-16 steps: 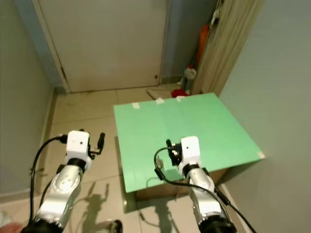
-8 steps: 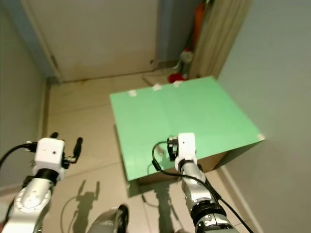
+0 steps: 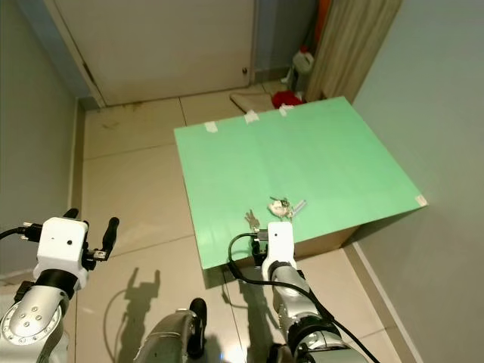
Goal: Hang keys on a hook
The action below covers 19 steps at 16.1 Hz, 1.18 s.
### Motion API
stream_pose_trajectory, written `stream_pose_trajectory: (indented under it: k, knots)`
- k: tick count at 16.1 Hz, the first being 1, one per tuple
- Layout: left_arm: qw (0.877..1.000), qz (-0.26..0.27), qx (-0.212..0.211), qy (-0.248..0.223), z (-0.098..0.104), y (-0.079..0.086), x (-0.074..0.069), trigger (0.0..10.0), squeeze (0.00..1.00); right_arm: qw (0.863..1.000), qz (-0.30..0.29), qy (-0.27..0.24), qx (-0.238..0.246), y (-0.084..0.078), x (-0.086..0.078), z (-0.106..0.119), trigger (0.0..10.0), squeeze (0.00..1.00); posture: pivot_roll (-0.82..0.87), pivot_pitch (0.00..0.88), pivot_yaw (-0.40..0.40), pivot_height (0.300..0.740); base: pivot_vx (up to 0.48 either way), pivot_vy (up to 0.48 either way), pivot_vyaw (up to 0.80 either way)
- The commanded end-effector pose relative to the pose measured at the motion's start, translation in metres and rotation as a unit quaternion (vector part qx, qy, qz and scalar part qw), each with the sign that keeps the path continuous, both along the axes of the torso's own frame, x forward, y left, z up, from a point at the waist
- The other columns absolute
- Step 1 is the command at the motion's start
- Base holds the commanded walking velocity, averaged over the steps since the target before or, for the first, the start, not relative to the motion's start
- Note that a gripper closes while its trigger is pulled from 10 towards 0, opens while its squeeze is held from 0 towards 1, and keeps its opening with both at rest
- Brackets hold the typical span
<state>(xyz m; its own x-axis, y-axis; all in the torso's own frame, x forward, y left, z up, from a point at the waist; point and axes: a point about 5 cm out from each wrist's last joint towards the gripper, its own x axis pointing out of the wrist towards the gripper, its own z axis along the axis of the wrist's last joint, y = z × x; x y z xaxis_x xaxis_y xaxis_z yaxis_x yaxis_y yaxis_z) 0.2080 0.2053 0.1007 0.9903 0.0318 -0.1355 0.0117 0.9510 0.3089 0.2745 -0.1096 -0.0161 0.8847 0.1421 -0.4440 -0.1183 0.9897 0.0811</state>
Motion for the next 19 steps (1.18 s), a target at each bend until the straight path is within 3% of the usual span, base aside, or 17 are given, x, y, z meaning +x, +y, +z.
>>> stream_pose_trajectory:
  k: [1, 4, 7, 12, 19]
  knots:
    - [1.000, -0.008, -0.007, 0.008, 0.001, -0.004, -0.004, 10.0, 0.00, 1.000, 0.002, 0.001, 0.006, 0.003, -0.002, -0.001, 10.0, 0.00, 0.32, 0.256, 0.021, 0.740, 0.000, 0.000, 0.00]
    - [0.999, -0.050, -0.007, 0.020, -0.004, -0.025, -0.005, 10.0, 0.00, 1.000, 0.023, -0.002, 0.002, 0.013, 0.001, 0.002, 10.0, 0.00, 0.32, 0.272, 0.009, 0.740, 0.000, 0.000, 0.00]
    - [0.998, -0.056, -0.017, 0.024, -0.003, -0.040, -0.010, 10.0, 0.00, 0.999, 0.033, -0.007, 0.005, 0.020, 0.006, 0.006, 10.0, 0.00, 0.36, 0.311, 0.001, 0.740, 0.000, 0.000, 0.00]
    - [0.999, -0.042, -0.016, 0.030, 0.000, -0.039, -0.026, 10.0, 0.00, 0.999, 0.049, -0.005, -0.001, 0.029, 0.009, 0.009, 10.0, 0.00, 0.41, 0.340, -0.009, 0.740, 0.000, 0.000, 0.00]
    - [0.999, -0.020, -0.007, 0.031, 0.005, -0.033, -0.036, 10.0, 0.00, 0.999, 0.048, -0.006, -0.010, 0.029, 0.012, 0.011, 10.0, 0.00, 0.45, 0.360, -0.016, 0.740, 0.000, 0.000, 0.00]
